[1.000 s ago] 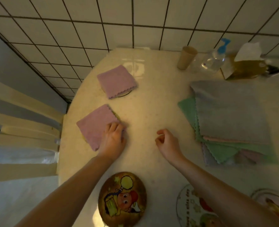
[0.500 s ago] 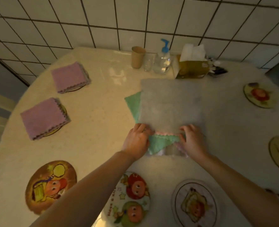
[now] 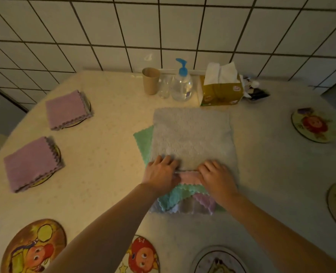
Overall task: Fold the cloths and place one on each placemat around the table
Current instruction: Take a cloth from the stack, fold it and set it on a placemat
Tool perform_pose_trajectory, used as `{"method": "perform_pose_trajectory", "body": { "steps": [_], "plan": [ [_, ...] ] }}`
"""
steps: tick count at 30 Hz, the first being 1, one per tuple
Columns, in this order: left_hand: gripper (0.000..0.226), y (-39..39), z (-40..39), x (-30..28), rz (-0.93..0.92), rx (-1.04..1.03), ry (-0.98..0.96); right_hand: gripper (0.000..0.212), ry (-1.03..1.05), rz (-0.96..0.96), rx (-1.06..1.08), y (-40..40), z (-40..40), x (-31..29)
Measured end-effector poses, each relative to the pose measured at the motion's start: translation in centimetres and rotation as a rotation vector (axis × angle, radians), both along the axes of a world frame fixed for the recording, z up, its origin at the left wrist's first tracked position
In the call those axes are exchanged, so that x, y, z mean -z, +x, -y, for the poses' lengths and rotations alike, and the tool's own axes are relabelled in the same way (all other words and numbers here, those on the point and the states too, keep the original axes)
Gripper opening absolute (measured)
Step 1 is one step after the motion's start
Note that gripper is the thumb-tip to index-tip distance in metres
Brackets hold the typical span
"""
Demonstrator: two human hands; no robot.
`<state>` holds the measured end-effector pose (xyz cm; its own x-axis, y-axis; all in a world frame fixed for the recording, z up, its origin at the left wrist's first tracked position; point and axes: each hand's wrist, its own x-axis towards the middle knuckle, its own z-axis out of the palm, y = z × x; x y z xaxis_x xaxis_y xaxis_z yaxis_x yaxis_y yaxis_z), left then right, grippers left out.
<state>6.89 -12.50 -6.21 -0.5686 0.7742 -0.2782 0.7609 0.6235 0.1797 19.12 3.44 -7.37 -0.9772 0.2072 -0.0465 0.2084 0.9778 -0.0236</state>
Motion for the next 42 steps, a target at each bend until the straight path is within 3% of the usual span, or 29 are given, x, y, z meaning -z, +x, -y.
{"method": "perform_pose_trajectory", "body": {
  "steps": [7, 10, 13, 17, 20, 25, 31, 35, 39, 42],
  "plan": [
    [0.063, -1.6, -0.2, 0.4, -0.130, -0.013, 0.024, 0.033, -0.011, 0.030, 0.040, 0.2, -1.9, -0.5],
    [0.040, -2.1, 2.0, 1.2, -0.134, -0.166, 0.201, 0.027, 0.021, 0.043, 0.032, 1.0, -2.5, -0.8],
    [0.017, -2.9, 2.7, 1.0, 0.009, -0.361, 0.409, 0.030, 0.020, 0.021, 0.143, 1.3, -3.0, -1.7],
    [0.023, -4.9, 0.7, -2.0, 0.235, -0.592, 0.719, 0.006, -0.090, -0.197, 0.349, -0.6, -3.4, -4.2],
    [0.020, -6.2, 0.3, -5.7, 0.194, -0.562, 0.835, 0.018, -0.135, -0.300, 0.387, -1.6, -3.1, -6.9],
    [0.018, -6.3, 4.0, -11.5, -0.013, -0.355, 0.977, 0.014, -0.260, -0.511, 0.287, -1.2, 0.5, -10.5],
    [0.023, -3.2, 16.4, -12.0, -0.169, -0.127, 0.898, 0.035, -0.286, -0.492, 0.106, 2.1, 9.4, -9.9],
    [0.020, 0.5, 26.4, -8.7, -0.114, -0.168, 0.765, 0.009, -0.174, -0.346, -0.053, 4.7, 17.1, -6.9],
    [0.018, 4.8, 34.8, -4.7, 0.005, -0.224, 0.614, 0.043, -0.226, -0.101, -0.151, 7.8, 24.3, -3.7],
    [0.045, 7.3, 38.9, -2.0, 0.124, -0.233, 0.564, 0.055, -0.206, 0.003, -0.108, 10.0, 28.0, -2.6]
  ]
}}
